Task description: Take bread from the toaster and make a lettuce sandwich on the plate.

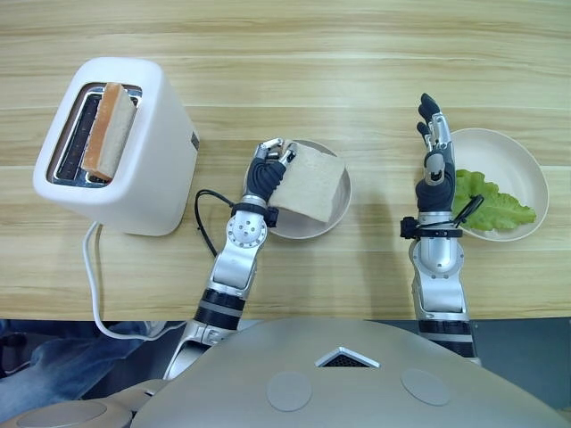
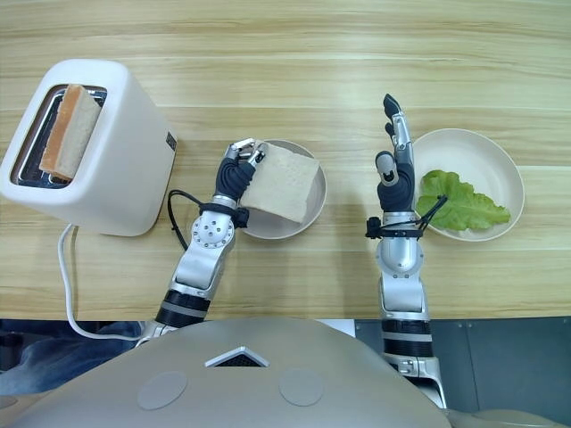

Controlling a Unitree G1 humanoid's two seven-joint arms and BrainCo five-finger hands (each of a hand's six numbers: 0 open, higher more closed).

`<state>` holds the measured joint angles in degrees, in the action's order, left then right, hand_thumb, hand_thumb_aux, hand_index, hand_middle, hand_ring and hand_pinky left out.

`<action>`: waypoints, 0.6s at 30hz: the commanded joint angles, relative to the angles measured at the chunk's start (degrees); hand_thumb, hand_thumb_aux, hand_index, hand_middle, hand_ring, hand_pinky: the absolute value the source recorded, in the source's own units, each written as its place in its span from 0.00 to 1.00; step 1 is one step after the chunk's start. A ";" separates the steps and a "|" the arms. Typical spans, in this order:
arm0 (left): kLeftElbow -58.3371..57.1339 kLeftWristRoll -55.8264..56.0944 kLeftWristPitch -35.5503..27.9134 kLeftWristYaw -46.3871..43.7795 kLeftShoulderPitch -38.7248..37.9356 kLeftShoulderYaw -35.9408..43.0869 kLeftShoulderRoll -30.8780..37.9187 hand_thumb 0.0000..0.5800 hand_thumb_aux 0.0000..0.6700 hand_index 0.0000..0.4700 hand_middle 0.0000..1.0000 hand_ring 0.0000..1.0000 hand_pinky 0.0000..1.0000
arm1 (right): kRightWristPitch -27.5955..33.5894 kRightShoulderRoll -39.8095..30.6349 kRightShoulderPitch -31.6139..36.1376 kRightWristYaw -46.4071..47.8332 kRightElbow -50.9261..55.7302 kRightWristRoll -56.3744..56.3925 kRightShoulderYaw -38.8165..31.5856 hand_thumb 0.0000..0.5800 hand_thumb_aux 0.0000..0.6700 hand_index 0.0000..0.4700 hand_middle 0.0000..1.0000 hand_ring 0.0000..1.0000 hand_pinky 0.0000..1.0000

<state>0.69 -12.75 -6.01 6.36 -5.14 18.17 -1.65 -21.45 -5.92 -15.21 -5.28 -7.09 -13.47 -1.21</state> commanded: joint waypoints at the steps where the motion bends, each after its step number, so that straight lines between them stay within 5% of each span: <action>1: 8.87 -5.50 -3.02 -0.68 -0.36 0.65 2.92 0.00 0.00 0.00 0.00 0.00 0.00 | 0.33 -0.22 0.87 0.77 0.73 0.78 -0.05 0.00 0.00 0.00 0.00 0.00 0.00; 11: 32.37 -19.22 -12.20 -4.87 -5.45 -0.74 8.34 0.00 0.00 0.00 0.00 0.00 0.00 | 1.58 -1.53 2.11 2.57 -0.28 1.08 1.14 0.00 0.00 0.00 0.00 0.00 0.00; 16: 33.36 -18.38 -12.96 -5.89 -6.98 -0.98 7.12 0.00 0.00 0.00 0.00 0.00 0.00 | 3.62 -4.94 2.99 4.19 -1.81 -0.12 3.32 0.00 0.00 0.00 0.00 0.00 0.00; 18: 31.43 -17.26 -11.52 -5.41 -7.35 -1.70 6.92 0.00 0.00 0.00 0.00 0.00 0.00 | 6.04 -11.39 2.81 5.50 -3.10 -6.29 6.26 0.00 0.00 0.00 0.00 0.00 0.00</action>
<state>34.00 -31.34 -18.16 0.76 -11.69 17.32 5.48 -17.86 -11.37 -12.80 -1.06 -8.42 -15.16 1.68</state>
